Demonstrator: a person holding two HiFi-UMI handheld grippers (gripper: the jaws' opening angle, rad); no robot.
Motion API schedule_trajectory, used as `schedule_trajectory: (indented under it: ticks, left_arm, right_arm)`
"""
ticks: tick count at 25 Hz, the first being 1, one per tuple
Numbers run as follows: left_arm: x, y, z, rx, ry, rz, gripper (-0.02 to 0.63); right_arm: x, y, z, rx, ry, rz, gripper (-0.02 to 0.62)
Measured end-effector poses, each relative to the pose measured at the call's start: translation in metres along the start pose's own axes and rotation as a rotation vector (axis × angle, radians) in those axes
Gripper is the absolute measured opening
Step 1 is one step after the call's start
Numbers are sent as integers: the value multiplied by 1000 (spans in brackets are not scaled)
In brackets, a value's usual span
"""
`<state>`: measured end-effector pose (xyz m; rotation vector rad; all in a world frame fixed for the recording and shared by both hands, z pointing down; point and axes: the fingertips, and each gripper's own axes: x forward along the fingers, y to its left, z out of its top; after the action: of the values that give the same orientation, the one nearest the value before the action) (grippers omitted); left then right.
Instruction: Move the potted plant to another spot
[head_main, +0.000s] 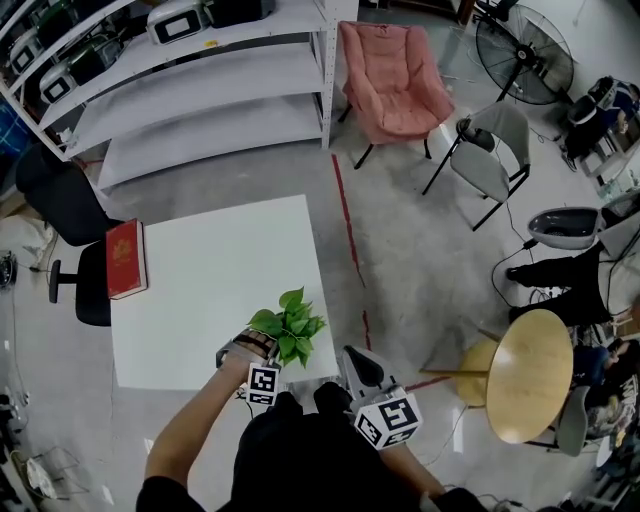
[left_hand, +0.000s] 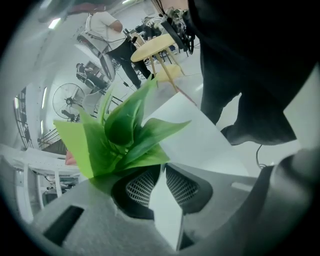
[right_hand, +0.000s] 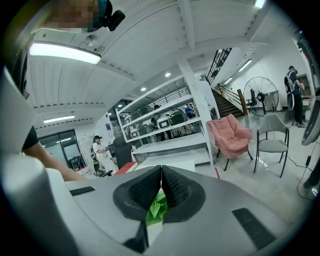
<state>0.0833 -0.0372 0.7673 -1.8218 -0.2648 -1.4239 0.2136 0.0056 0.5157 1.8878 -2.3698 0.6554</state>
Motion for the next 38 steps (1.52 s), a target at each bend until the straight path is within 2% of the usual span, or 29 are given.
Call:
schedule_trajectory:
  ticks: [5,9,16,26,38]
  left_arm:
    - [-1,6,-1,-51,24,-31,74]
    - [-3,2,-10,-136,56,-49,69]
    - [-8,4,-24,-419,56,-45,61]
    - [-22,-3,-32,-730,86,-32,52]
    - [-65,-36,-65,-983,278,22,51]
  right_arm:
    - [3,-9,6,-6,6,19,12]
    - [8,-9,6,-9,6,32,12]
    - [15,-13,2,-20,22,56,12]
    - [27,-8,-3,-66,59,137,12]
    - [51,20,-25,-129,138,308,12]
